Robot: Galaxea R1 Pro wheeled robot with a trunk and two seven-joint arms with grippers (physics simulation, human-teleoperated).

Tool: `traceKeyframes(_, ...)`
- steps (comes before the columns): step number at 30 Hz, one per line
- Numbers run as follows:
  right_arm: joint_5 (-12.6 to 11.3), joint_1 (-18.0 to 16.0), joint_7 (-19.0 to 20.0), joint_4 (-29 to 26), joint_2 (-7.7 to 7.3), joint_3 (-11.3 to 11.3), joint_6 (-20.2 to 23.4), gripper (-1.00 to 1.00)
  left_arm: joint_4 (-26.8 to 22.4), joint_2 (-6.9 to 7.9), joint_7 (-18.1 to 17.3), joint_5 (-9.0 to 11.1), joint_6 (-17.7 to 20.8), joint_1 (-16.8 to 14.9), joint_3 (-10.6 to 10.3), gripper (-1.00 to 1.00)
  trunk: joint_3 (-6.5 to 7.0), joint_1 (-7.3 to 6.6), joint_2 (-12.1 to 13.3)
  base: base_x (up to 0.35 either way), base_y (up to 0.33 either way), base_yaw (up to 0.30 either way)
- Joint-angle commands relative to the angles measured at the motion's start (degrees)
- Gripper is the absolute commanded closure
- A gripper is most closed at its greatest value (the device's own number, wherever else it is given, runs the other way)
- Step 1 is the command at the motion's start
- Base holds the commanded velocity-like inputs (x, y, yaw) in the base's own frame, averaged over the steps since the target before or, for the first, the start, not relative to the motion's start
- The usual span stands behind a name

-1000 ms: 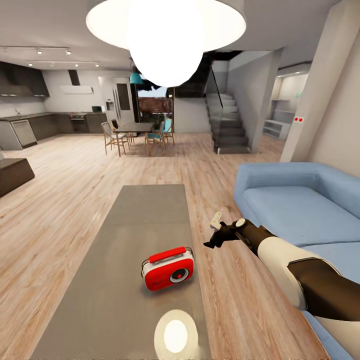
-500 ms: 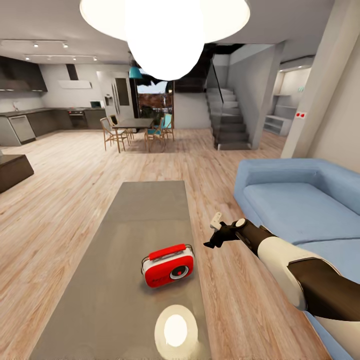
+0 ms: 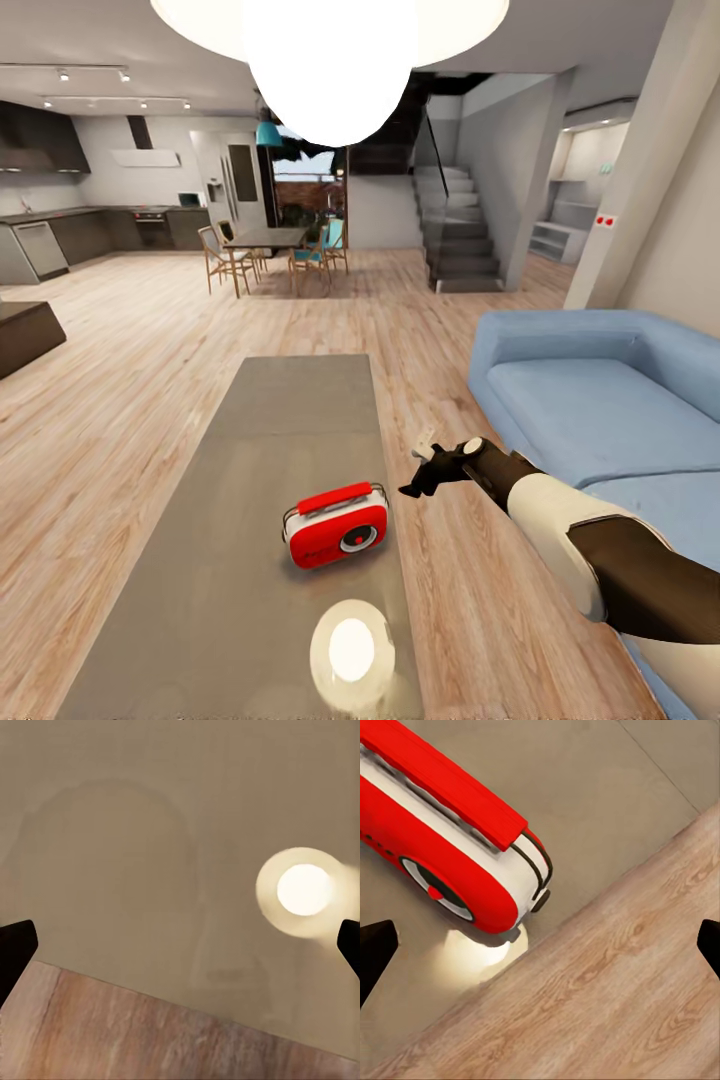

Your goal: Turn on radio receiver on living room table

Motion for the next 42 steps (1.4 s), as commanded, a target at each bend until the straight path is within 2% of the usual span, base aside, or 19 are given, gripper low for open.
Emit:
traceKeyframes(1,0.0,0.0,0.2,0.0,0.11,0.0,0.0,-1.00,0.0,0.01,0.0,0.0,0.0,0.0,0.0,-1.00,-0.09,0.00,0.0,0.000,0.000,0.000)
traceKeyframes(5,0.0,0.0,0.7,-1.2,0.39,-0.1,0.1,-1.00,0.0,0.02,0.0,0.0,0.0,0.0,0.0,-1.00,-0.46,0.00,0.0,0.000,0.000,0.000)
traceKeyframes(11,0.1,0.0,0.0,-2.3,3.01,0.0,0.7,-1.00,0.0,0.02,0.0,0.0,0.0,0.0,0.0,-1.00,-1.02,0.00,0.0,0.000,0.000,0.000)
traceKeyframes(15,0.1,0.0,-0.1,-2.4,3.69,0.1,0.9,-1.00,0.0,0.02,0.0,0.0,0.0,0.0,0.0,-1.00,-1.38,0.00,0.0,0.000,0.000,0.000)
traceKeyframes(18,0.3,0.0,-0.8,-2.4,4.77,0.1,1.3,-1.00,0.0,0.01,0.0,0.0,0.0,0.0,0.0,-1.00,-1.66,0.00,0.0,0.000,0.000,0.000)
traceKeyframes(21,0.5,0.0,-2.8,-2.4,5.62,0.2,2.6,-1.00,0.0,0.05,0.0,0.0,0.0,0.0,0.0,-1.00,-1.94,0.00,0.0,0.000,0.000,0.000)
traceKeyframes(27,0.5,0.0,-8.9,-2.4,8.35,0.3,5.4,-1.00,0.0,0.02,0.0,0.0,0.0,0.0,0.0,-1.00,-2.49,0.00,0.0,0.000,0.000,0.000)
traceKeyframes(33,0.3,0.0,-12.2,-2.3,8.35,0.3,7.1,-1.00,0.0,0.01,0.0,0.0,0.0,0.0,0.0,-1.00,-3.04,0.00,0.0,0.000,0.000,0.000)
traceKeyframes(42,0.4,0.0,-12.6,-2.2,8.35,0.3,7.4,-1.00,0.0,0.01,0.0,0.0,0.0,0.0,0.0,-1.00,-3.87,0.00,0.0,0.000,0.000,0.000)
